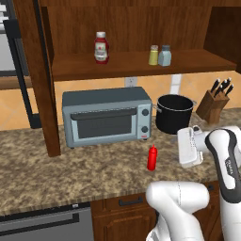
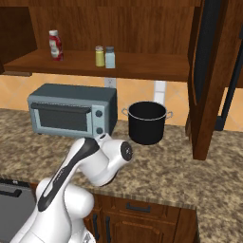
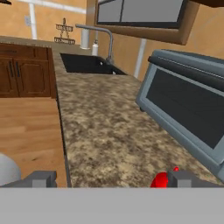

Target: Put the shaker and condiment bottle from the counter next to their counterparts in the cabinet.

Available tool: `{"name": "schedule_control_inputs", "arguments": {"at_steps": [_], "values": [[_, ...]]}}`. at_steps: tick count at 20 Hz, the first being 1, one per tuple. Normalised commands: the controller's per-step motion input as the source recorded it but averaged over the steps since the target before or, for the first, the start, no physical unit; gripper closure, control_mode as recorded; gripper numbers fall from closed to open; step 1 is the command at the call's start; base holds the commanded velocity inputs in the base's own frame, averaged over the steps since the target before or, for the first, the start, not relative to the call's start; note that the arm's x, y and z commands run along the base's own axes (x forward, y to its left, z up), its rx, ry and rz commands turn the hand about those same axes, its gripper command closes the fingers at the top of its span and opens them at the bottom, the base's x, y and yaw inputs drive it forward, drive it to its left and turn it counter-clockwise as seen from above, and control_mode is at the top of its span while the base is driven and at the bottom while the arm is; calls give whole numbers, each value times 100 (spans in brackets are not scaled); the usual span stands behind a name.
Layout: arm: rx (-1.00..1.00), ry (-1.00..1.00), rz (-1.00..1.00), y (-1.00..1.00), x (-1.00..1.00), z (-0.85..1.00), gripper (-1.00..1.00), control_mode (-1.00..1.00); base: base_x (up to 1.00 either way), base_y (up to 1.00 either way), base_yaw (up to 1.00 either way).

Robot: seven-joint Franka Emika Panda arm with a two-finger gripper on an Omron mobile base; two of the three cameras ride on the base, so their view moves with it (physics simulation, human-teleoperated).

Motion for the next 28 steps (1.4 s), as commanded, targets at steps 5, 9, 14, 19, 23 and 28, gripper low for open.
{"name": "schedule_control_inputs", "arguments": {"at_steps": [5, 9, 14, 19, 23, 28], "values": [[0, 1, 2, 10, 0, -20, -100, -100, 0, 0, 0], [0, 2, 2, 3, 5, -24, -100, -100, 0, 0, 0], [0, 3, 1, 0, 18, -22, -100, -100, 0, 0, 0], [0, 6, 0, 0, 37, -13, -100, -100, 0, 0, 0], [0, 4, 0, 0, 36, -8, -100, -100, 0, 0, 0], [0, 2, 1, 0, 27, -7, -100, -100, 0, 0, 0]]}}
